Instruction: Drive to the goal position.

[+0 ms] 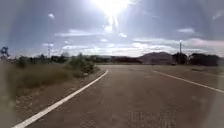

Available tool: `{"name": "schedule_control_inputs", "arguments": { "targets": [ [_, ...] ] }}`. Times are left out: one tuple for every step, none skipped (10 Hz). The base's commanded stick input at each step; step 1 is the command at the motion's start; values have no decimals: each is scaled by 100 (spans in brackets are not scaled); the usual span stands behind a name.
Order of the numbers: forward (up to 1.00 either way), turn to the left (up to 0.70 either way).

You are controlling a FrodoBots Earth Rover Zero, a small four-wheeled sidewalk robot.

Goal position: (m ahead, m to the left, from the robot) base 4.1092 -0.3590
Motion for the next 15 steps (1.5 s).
{"name": "schedule_control_inputs", "arguments": {
  "targets": [
    [80,0],
    [80,0],
    [80,0],
    [80,0],
    [80,0],
    [80,0],
    [80,0],
    [80,0],
    [80,0],
    [80,0],
    [80,0],
    [82,0],
    [84,0],
    [86,0],
    [88,0]
  ]
}}
